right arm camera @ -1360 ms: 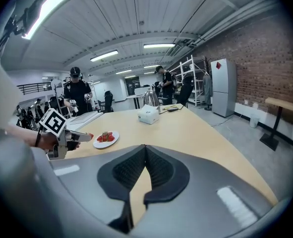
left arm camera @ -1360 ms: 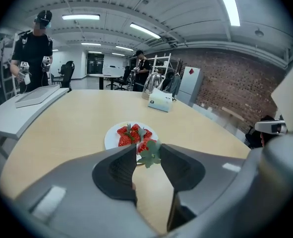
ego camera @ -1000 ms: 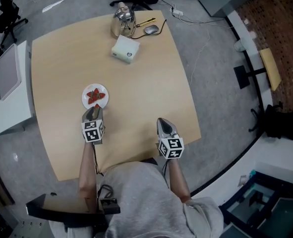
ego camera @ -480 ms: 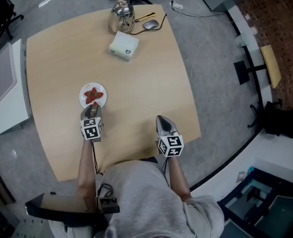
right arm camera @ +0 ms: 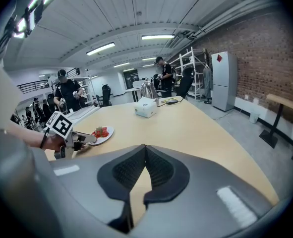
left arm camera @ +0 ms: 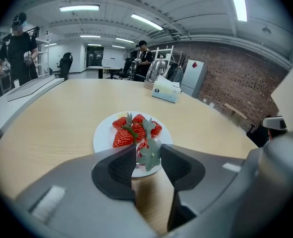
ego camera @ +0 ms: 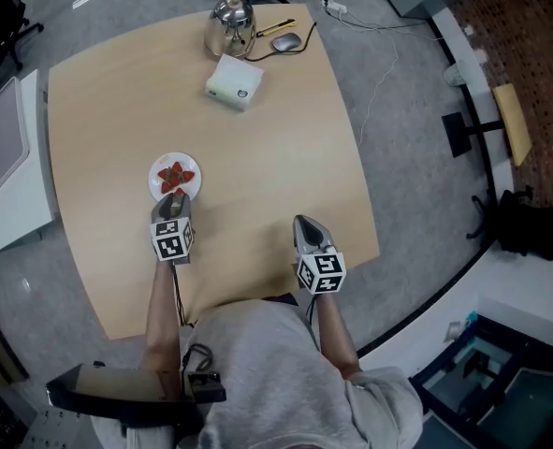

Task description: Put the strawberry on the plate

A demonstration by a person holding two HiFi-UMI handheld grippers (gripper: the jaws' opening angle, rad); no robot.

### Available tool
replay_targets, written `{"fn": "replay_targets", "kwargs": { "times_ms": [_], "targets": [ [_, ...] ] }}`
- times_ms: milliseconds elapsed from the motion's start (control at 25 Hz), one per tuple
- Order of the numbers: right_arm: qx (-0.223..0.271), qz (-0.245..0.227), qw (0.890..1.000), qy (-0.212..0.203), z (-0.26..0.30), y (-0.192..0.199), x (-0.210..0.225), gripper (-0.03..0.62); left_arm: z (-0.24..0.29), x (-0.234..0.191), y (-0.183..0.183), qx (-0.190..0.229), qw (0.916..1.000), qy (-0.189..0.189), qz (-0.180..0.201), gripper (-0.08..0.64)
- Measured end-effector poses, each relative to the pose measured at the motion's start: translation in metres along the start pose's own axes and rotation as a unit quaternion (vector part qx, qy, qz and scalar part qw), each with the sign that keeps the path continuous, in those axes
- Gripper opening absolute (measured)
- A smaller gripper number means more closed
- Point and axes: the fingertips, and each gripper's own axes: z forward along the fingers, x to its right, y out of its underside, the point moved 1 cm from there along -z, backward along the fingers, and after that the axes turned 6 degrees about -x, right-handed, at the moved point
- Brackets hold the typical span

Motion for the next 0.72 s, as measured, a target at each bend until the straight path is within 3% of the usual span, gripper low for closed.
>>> {"fn": "replay_targets", "kwargs": {
  "times_ms": [720],
  "targets": [
    [0.021, -0.002, 1.000, -0.008, -0.009, -0.004, -0.006, 0.006, -0.024, 0.006, -0.005, 0.014, 0.9999, -0.004, -0.003, 0.204]
  ]
}}
